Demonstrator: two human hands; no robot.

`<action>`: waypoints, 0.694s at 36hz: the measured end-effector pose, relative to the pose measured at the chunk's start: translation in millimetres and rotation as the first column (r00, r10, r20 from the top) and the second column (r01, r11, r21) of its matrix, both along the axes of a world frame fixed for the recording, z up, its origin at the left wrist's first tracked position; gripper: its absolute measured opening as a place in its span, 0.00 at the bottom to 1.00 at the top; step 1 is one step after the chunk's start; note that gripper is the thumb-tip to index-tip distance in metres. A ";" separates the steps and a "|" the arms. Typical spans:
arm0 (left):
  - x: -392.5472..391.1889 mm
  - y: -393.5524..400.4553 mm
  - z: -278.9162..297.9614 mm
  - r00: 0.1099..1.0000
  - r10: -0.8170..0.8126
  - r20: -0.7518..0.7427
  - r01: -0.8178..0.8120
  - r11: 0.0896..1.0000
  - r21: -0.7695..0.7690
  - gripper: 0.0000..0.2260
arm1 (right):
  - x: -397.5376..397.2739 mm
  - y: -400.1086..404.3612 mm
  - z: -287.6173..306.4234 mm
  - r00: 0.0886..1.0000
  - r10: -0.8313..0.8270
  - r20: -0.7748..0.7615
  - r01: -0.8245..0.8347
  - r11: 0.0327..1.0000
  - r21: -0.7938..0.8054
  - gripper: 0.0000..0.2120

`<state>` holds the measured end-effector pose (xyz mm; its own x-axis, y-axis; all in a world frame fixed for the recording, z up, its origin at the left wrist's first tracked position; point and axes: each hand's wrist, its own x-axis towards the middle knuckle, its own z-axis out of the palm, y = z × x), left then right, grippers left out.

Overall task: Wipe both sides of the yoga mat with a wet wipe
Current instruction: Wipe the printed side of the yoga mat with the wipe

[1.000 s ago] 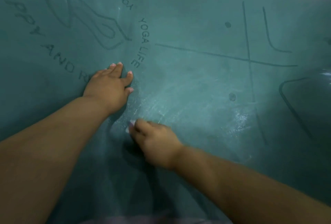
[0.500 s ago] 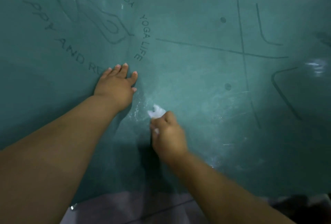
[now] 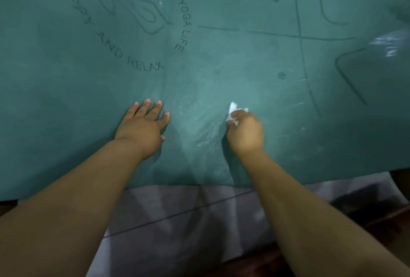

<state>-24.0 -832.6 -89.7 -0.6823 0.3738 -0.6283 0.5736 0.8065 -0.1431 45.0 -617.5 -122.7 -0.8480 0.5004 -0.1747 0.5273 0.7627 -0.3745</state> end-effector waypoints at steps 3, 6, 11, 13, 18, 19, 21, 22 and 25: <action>8.7 -3.6 -0.5 1.000 -0.005 -0.003 0.005 1.000 0.002 0.27 | 28.2 -51.9 -1.0 0.958 0.285 -0.034 -0.286 0.958 -0.030 0.10; 14.9 -5.9 0.3 1.000 -0.012 -0.001 0.012 1.000 0.001 0.28 | 57.6 -75.0 4.1 0.766 0.636 -0.091 -0.641 0.766 -0.051 0.18; 24.9 -11.0 1.6 0.999 -0.032 0.010 0.032 0.999 -0.010 0.27 | 50.2 -19.7 15.2 0.891 0.449 0.066 -0.451 0.893 0.009 0.15; 29.7 -11.8 1.5 0.999 -0.034 0.006 0.034 0.999 -0.003 0.27 | 46.3 17.2 18.0 0.977 0.160 0.139 -0.158 0.987 -0.021 0.12; 44.3 -10.9 0.0 1.000 -0.018 -0.015 0.018 1.000 0.014 0.26 | 49.6 21.9 17.4 0.958 -0.202 0.206 0.199 0.979 0.036 0.12; 47.3 -10.4 -0.1 1.000 -0.015 -0.015 0.015 1.000 0.014 0.26 | 52.7 6.6 14.3 0.959 -0.190 0.211 0.186 0.982 0.040 0.12; 53.1 -9.1 0.0 1.000 -0.011 -0.008 0.011 1.000 0.014 0.26 | 61.6 -35.0 10.7 0.977 -0.087 0.196 0.088 0.996 0.004 0.13; 55.7 -8.5 0.3 1.000 -0.009 -0.002 0.009 1.000 0.014 0.27 | 67.9 -58.1 8.1 0.983 0.008 0.185 -0.004 1.000 -0.020 0.14; 60.6 -9.4 0.7 1.000 -0.019 0.006 0.019 1.000 0.019 0.28 | 83.2 -96.5 10.7 0.939 0.339 0.053 -0.335 0.940 -0.067 0.12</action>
